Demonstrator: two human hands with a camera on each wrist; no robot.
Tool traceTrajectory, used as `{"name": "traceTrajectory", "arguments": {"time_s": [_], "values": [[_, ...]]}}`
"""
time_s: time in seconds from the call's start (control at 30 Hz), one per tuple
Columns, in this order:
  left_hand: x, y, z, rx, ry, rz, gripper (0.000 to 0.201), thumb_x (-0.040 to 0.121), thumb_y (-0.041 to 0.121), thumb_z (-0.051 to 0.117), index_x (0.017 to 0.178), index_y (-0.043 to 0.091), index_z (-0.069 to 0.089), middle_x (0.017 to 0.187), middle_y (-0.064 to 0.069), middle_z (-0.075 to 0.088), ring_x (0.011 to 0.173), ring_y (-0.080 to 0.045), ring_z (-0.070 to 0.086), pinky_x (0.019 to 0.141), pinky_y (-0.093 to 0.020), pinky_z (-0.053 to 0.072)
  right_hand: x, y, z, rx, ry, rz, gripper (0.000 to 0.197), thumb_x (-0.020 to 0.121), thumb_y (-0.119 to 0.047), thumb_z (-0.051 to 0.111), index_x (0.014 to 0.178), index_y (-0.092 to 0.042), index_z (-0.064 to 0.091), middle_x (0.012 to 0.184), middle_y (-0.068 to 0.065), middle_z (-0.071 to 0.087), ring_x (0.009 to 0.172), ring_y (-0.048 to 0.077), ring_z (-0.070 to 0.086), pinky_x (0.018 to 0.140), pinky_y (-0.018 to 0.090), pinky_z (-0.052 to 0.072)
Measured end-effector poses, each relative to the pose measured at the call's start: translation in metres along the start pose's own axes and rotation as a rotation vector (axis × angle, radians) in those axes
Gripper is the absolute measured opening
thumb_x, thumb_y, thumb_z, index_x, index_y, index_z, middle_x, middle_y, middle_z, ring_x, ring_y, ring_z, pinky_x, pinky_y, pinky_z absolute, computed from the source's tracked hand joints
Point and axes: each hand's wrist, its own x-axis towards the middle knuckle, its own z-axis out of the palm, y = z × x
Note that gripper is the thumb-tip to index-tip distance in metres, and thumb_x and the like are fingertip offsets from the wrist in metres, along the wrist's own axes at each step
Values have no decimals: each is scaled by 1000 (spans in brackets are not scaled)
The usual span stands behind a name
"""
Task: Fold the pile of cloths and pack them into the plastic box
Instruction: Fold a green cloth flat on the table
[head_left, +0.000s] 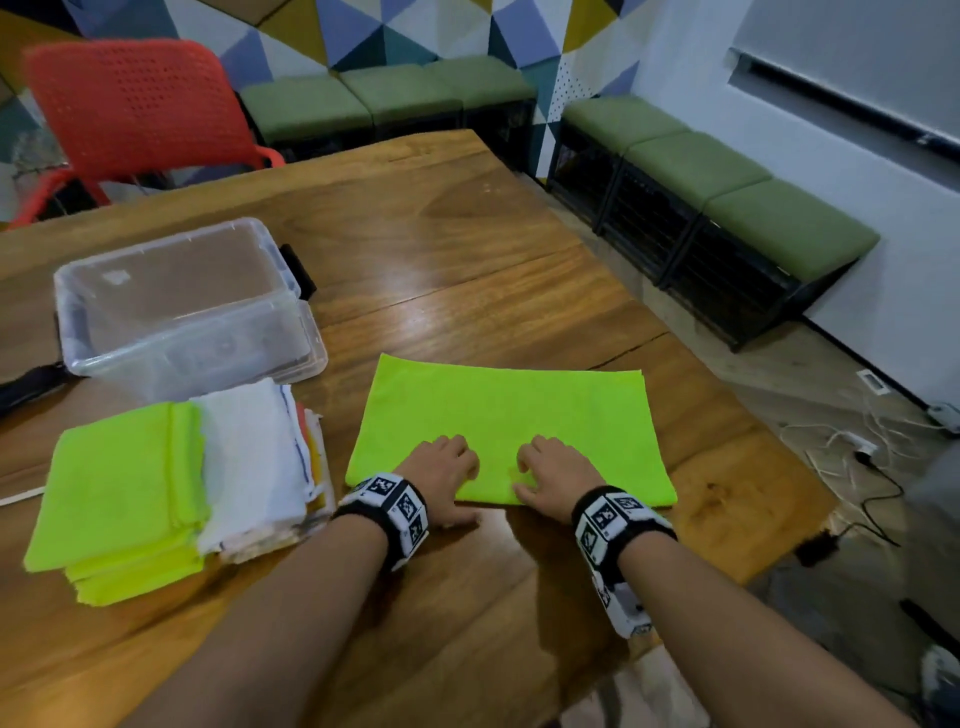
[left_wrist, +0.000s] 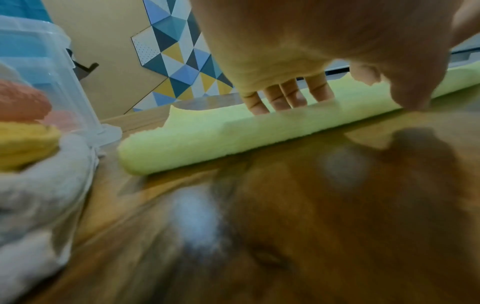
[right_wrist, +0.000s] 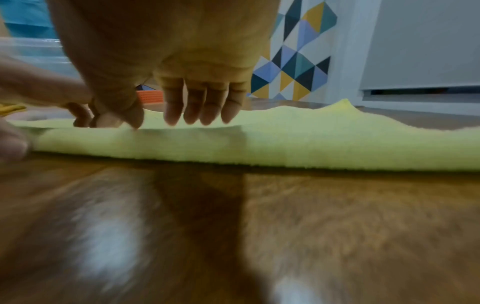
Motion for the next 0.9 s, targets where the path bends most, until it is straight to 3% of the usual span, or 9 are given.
{"name": "traceTrajectory", "arguments": {"time_s": [0.13,0.23,0.33,0.4,0.53,0.63,0.7,0.9], "values": [[-2,15,1,85,22,-79,37,89,28,51,123,17,44,129,-7,42,118,-26,41,94,-36,38,-12,-12,12,-60,-88,15,57,86,-56,48,125,-14,42,127,9,44,117,28,42,97,41,37],[1,24,0,140,-14,-145,36,92,9,43,128,11,39,133,-13,39,121,-31,40,93,-40,40,-14,-19,18,-99,-12,95,41,93,-34,45,127,-12,40,130,10,42,120,30,41,97,42,37],[1,18,-2,132,-33,-311,39,94,6,41,133,10,35,139,-14,33,127,-32,36,98,-42,38,-15,-18,19,-95,14,248,39,92,-9,42,130,-11,38,133,11,41,122,30,41,98,43,38],[-4,5,-7,77,-51,-456,39,95,7,41,133,11,35,139,-13,33,127,-32,36,100,-44,36,-20,-7,20,-83,8,370,42,93,-10,44,133,-13,35,135,10,39,124,29,40,99,43,37],[-22,-26,-21,40,-90,-576,32,96,9,36,128,9,42,130,-13,45,121,-31,46,101,-43,35,-37,32,12,-78,-31,582,36,94,-11,42,130,-14,40,131,7,45,124,26,43,100,42,36],[-27,-41,-29,-138,38,-723,30,95,7,34,123,6,48,126,-17,54,120,-33,51,106,-46,31,-45,55,-3,-101,-4,614,29,92,-11,41,118,-13,53,123,8,54,118,26,49,96,38,38],[-22,-45,-37,-318,134,-814,30,95,5,38,121,2,51,125,-20,56,118,-36,53,102,-45,37,-41,62,-16,-59,74,635,26,90,-10,42,112,-12,56,118,9,58,113,27,53,95,37,37],[-7,-54,-57,-451,199,-889,28,95,-2,37,116,-4,55,125,-23,56,116,-37,54,96,-42,43,-12,82,-44,-116,68,669,30,92,-8,41,115,-18,56,119,4,62,116,25,51,103,43,31]]}}
